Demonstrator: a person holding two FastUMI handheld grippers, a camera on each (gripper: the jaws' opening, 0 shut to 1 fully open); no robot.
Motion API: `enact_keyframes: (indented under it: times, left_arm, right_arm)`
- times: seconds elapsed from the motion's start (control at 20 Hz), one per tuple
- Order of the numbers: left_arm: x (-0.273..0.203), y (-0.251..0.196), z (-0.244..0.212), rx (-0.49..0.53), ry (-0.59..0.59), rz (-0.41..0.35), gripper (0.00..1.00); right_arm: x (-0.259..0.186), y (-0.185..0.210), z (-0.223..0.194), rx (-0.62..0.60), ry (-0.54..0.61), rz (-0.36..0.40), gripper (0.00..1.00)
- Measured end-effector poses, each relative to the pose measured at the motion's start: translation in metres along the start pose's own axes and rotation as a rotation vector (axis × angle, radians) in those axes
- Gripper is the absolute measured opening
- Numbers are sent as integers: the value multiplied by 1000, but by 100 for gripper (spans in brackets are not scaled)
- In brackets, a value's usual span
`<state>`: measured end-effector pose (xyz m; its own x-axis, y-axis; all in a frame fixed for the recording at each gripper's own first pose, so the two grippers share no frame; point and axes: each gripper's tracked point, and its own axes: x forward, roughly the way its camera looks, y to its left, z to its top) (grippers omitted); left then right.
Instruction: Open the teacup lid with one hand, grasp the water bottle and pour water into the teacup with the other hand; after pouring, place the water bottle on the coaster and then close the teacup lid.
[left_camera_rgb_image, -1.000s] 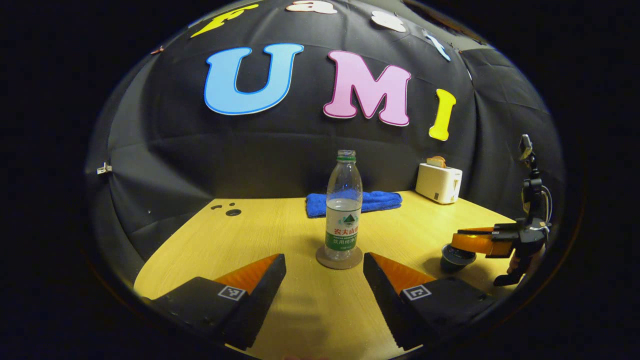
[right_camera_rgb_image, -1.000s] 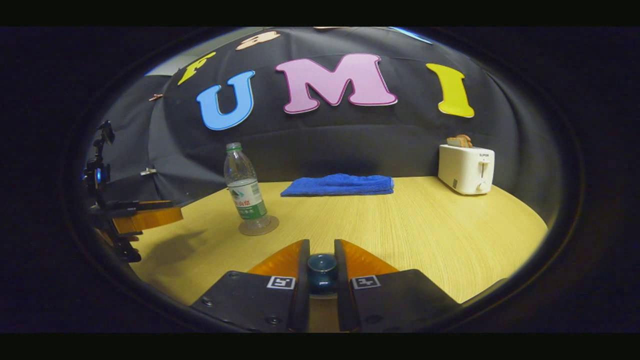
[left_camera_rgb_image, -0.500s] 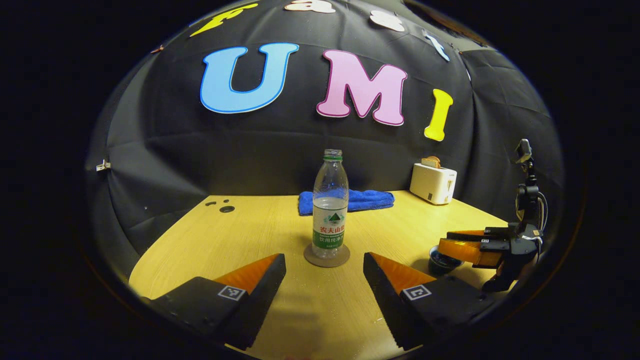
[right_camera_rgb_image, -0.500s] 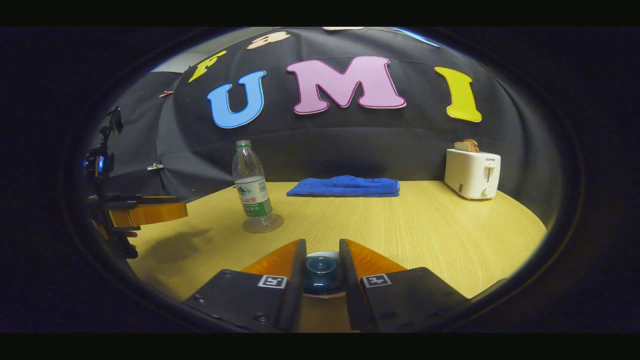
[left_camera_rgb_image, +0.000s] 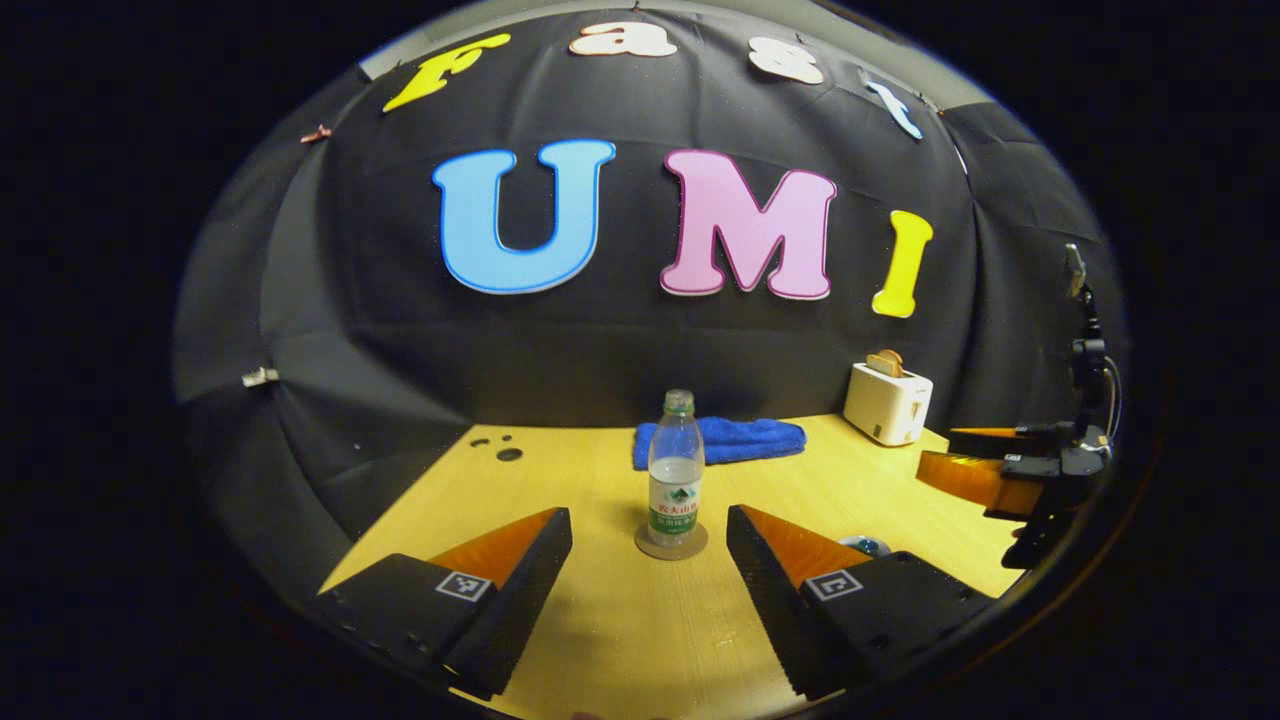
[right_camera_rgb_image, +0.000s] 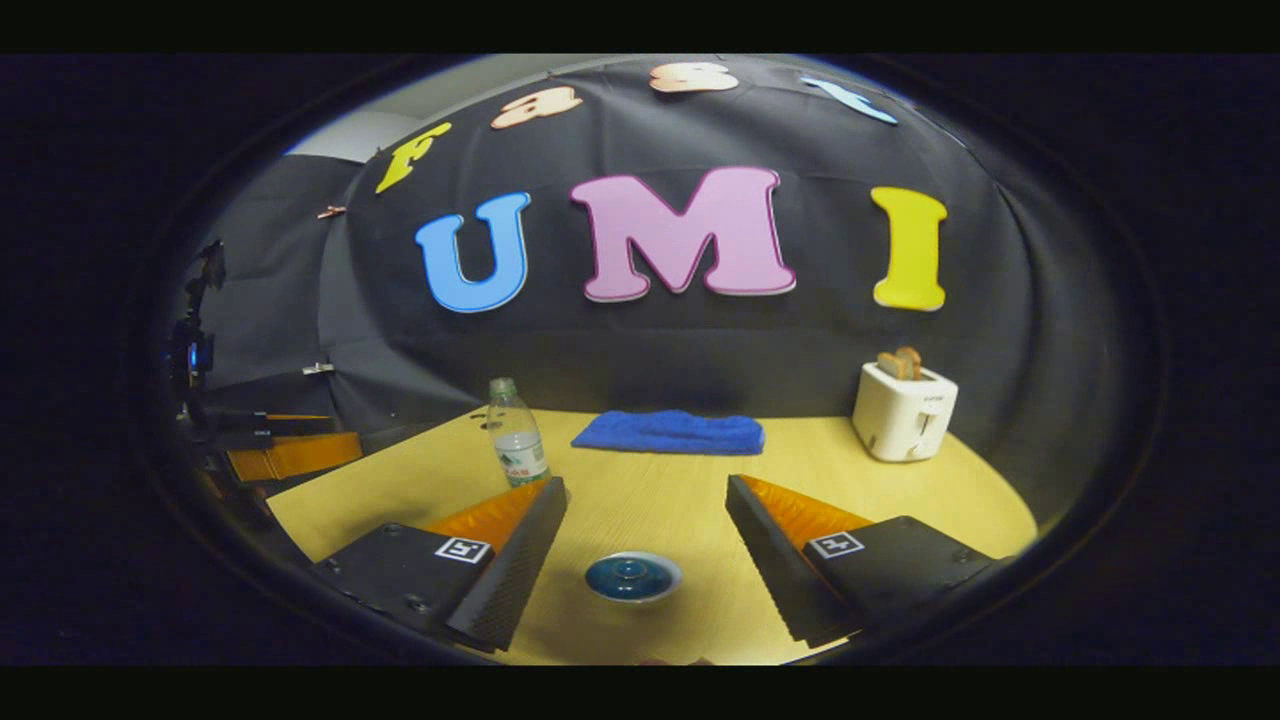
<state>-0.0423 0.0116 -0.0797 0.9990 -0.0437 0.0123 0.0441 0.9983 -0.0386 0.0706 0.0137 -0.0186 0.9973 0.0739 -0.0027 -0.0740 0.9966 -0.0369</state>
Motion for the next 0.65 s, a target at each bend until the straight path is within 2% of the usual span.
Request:
enact_keyframes:
  times: [0.1, 0.3, 0.65]
  left_arm:
    - [-19, -12, 29, 27, -32, 4, 98]
    - [-48, -16, 68, 73, -89, 63, 98]
    - [-87, -23, 93, 43, -150, 55, 96]
  right_arm:
    - [-18, 0, 33, -8, -27, -7, 99]
    - [-49, 1, 91, -22, -102, -24, 99]
    - [-94, 17, 150, -63, -186, -49, 99]
